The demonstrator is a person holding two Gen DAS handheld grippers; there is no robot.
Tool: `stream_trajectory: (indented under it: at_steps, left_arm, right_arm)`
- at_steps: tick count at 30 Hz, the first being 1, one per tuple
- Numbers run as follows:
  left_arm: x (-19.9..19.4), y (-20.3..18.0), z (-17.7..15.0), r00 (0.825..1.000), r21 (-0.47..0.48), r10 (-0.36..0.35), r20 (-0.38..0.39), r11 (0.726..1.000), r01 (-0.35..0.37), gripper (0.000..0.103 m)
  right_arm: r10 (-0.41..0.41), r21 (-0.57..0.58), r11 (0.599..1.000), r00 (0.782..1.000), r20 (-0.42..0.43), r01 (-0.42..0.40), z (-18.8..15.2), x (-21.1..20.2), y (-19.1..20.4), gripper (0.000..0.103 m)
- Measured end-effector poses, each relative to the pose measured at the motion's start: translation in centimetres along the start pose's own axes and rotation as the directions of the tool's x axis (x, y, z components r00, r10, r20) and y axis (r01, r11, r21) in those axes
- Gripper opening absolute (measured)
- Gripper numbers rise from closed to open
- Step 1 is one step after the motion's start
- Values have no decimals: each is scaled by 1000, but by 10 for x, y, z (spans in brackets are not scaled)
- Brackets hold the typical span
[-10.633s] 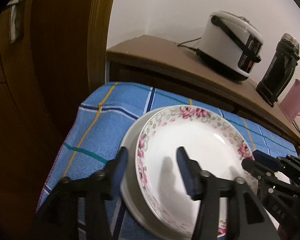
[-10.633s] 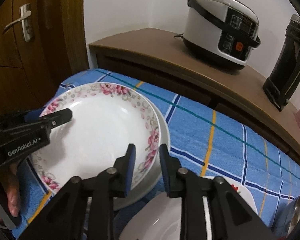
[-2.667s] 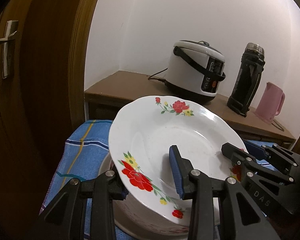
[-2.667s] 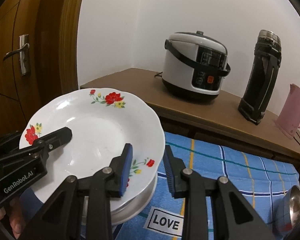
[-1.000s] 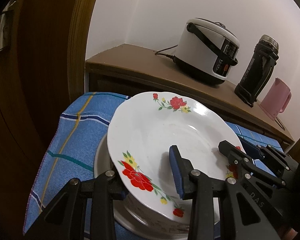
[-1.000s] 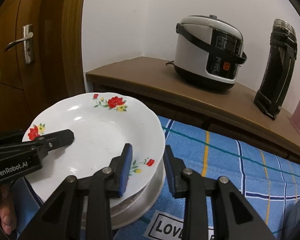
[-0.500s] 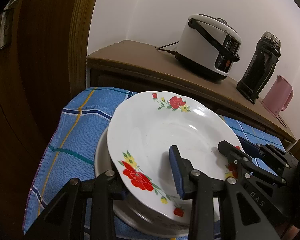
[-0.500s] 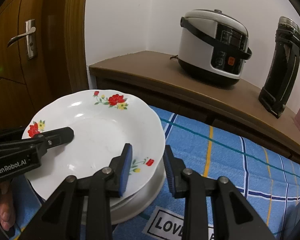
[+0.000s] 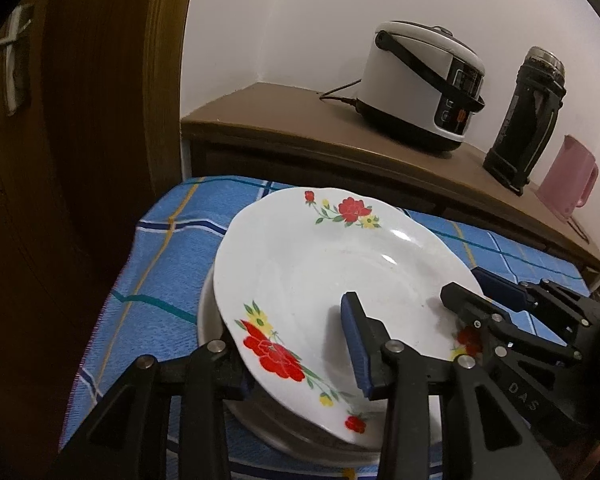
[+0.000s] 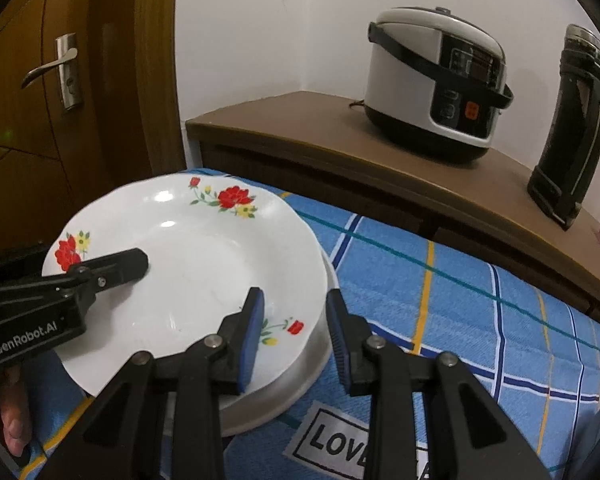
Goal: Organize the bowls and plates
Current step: 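Lower the red-rose plate onto the pink-floral plate with the left gripper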
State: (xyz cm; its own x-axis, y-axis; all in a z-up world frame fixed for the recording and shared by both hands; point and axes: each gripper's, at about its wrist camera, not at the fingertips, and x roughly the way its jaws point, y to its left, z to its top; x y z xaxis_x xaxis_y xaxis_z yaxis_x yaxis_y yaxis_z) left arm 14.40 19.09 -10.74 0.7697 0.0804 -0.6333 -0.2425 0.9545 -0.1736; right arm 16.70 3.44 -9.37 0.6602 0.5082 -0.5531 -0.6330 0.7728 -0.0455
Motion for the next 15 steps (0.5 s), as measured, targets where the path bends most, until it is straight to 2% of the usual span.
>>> stream_trajectory:
  at_steps: [15]
  left_arm:
    - [0, -5, -1, 999, 45, 44, 4, 998, -45, 49]
  right_arm:
    - [-15, -25, 1000, 1000, -7, 15, 1, 1, 0, 32]
